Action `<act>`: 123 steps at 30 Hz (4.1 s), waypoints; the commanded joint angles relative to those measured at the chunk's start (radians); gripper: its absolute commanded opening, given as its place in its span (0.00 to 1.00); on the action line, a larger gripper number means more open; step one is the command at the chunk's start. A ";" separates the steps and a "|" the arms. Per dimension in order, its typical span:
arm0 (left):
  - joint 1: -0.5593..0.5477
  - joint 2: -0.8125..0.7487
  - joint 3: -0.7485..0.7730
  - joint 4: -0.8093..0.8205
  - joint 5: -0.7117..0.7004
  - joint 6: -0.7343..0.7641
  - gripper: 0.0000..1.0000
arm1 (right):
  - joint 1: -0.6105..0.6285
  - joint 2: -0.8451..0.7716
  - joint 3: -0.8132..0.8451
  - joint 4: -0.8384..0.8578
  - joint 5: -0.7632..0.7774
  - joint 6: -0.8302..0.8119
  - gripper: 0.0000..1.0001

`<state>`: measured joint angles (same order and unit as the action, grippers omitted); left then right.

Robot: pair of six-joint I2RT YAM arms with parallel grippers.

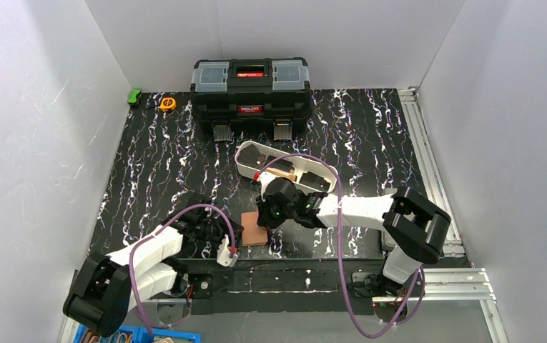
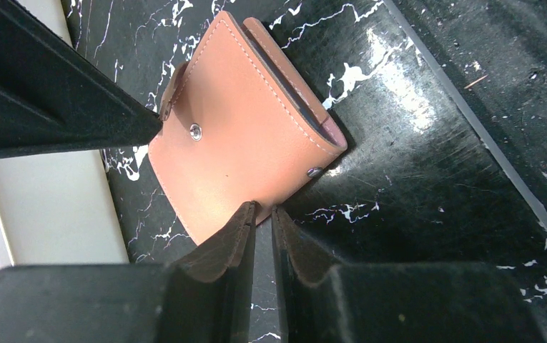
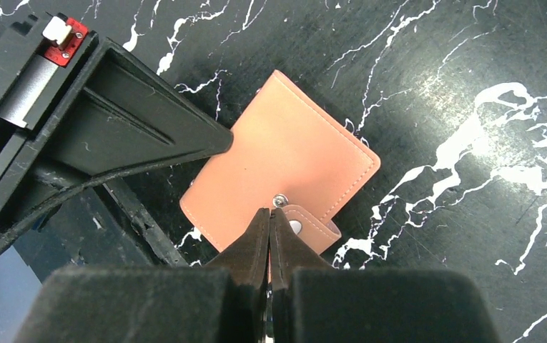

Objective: Put the credit cards into the card holder
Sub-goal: Close the card holder at the center of the board.

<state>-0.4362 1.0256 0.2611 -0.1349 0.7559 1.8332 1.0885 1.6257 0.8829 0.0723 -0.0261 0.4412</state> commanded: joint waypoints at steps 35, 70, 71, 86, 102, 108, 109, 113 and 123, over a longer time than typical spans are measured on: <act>-0.007 -0.013 -0.025 -0.039 0.003 0.014 0.12 | 0.049 -0.069 0.123 -0.282 0.179 -0.017 0.46; -0.009 -0.015 -0.033 -0.038 0.006 0.028 0.14 | 0.056 0.021 0.205 -0.311 0.178 -0.004 0.01; -0.009 -0.015 -0.033 -0.039 0.006 0.028 0.14 | 0.056 0.029 0.212 -0.309 0.169 -0.004 0.01; -0.009 -0.018 -0.036 -0.037 0.007 0.028 0.15 | 0.056 0.115 0.258 -0.294 0.109 -0.016 0.01; -0.009 -0.020 -0.041 -0.034 0.011 0.028 0.15 | 0.056 0.160 0.290 -0.305 0.081 -0.029 0.01; -0.010 -0.021 -0.043 -0.034 0.010 0.030 0.15 | 0.056 0.174 0.295 -0.333 0.078 -0.037 0.01; -0.010 -0.021 -0.044 -0.034 0.012 0.029 0.15 | 0.056 0.176 0.295 -0.337 0.077 -0.038 0.01; -0.010 -0.020 -0.044 -0.034 0.011 0.029 0.15 | 0.056 0.179 0.291 -0.341 0.057 -0.047 0.01; -0.010 -0.021 -0.040 -0.032 0.010 0.027 0.15 | 0.061 0.219 0.324 -0.350 0.002 -0.058 0.01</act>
<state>-0.4408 1.0058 0.2413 -0.1204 0.7464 1.8595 1.1381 1.7958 1.1645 -0.2787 0.0437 0.3904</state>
